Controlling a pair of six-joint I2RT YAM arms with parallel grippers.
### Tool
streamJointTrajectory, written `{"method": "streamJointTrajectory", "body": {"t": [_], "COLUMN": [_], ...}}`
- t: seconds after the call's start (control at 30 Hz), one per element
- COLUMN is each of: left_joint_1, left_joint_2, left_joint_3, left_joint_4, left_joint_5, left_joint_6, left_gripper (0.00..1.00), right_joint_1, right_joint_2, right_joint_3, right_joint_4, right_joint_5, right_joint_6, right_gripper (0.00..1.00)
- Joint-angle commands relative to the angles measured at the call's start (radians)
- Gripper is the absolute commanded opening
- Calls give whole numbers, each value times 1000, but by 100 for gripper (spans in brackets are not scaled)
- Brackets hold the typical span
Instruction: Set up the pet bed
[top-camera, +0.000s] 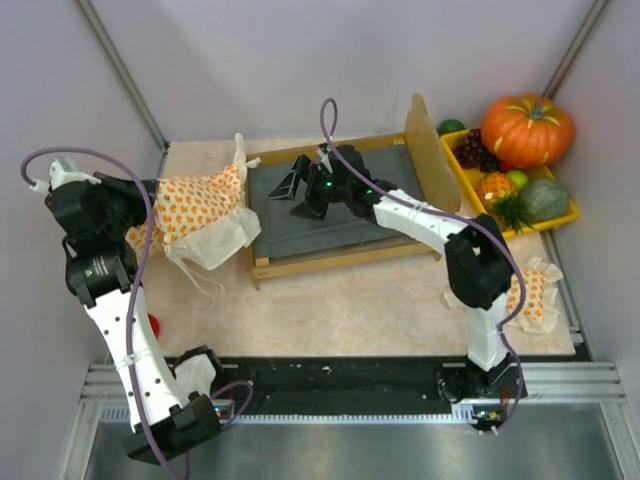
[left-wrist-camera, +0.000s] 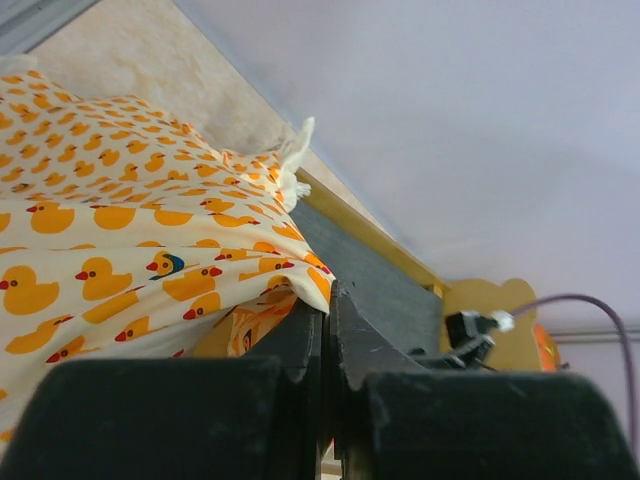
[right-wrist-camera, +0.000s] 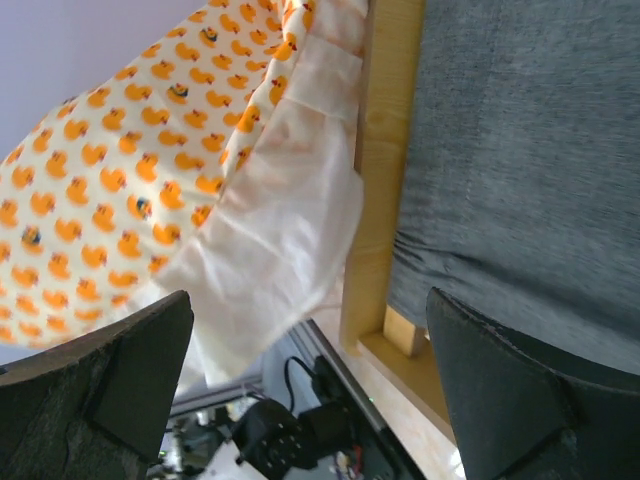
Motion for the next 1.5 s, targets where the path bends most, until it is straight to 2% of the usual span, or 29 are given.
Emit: {"method": "streamJointTrajectory", "body": {"t": [0.0, 0.07, 0.2, 0.33, 0.43, 0.73, 0.87, 1.1, 1.27, 1.3, 1.4, 1.43, 1.47], "left_joint_1": [2, 2, 2, 2, 2, 2, 2, 2, 2, 2, 2, 2, 4], "left_joint_2": [-24, -31, -44, -63, -67, -48, -50, -57, -60, -60, -60, -60, -59], "left_joint_3": [42, 38, 29, 6, -10, 19, 15, 15, -1, 1, 3, 3, -1], "left_joint_4": [36, 36, 25, 14, 30, 16, 43, 91, 154, 157, 160, 161, 165], "left_joint_5": [106, 117, 143, 178, 197, 169, 201, 269, 330, 333, 338, 339, 342], "left_joint_6": [-24, -24, -22, -31, -41, -10, -27, -47, -84, -85, -82, -84, -85], "left_gripper": [0, 0, 0, 0, 0, 0, 0, 0, 0, 0, 0, 0, 0], "right_joint_1": [65, 82, 99, 111, 128, 172, 181, 207, 238, 241, 246, 247, 246], "right_joint_2": [80, 141, 265, 411, 476, 441, 503, 617, 634, 634, 634, 634, 632], "right_joint_3": [147, 187, 322, 588, 661, 568, 658, 839, 845, 844, 831, 828, 825], "right_joint_4": [96, 151, 138, 23, -22, -91, -121, -120, -106, -103, -62, -37, -30], "right_joint_5": [83, 85, 89, 70, 56, 114, 63, 63, 62, 63, 66, 69, 71], "right_joint_6": [194, 272, 337, 359, 394, 311, 340, 388, 389, 386, 374, 371, 368], "right_gripper": [99, 99, 99, 99, 99, 99, 99, 99, 98, 95, 69, 51, 40]}}
